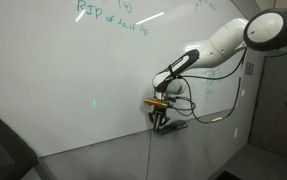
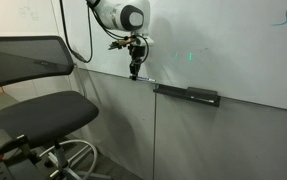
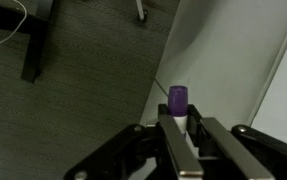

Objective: Use pen on the left side of the pen holder to draw a smiley face

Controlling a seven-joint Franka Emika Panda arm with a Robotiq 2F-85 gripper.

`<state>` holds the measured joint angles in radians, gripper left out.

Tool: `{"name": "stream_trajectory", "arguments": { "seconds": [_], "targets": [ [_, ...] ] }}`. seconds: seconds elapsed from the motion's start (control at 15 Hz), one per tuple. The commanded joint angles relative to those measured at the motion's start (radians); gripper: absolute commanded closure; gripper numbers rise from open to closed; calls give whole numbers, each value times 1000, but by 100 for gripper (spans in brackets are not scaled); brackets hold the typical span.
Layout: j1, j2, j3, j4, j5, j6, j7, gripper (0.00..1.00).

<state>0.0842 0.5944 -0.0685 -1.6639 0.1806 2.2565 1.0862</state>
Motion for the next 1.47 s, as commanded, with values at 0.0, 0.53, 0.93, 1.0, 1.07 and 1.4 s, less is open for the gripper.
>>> {"name": "stream_trajectory", "arguments": {
  "seconds": [0.0,0.53,0.93,1.0,1.07,1.4],
  "targets": [
    [-18,-127,50,-126,25,-24,-125,94],
    [-14,-328,75,-252,26,-141,-374,94],
    [-12,-446,83,-282,5,-275,-590,94],
    [-13,-462,81,-284,1,-296,-619,94],
    [-13,-475,78,-285,-16,-313,-650,94],
    [-24,-516,81,-262,-52,-377,-800,94]
  ]
}}
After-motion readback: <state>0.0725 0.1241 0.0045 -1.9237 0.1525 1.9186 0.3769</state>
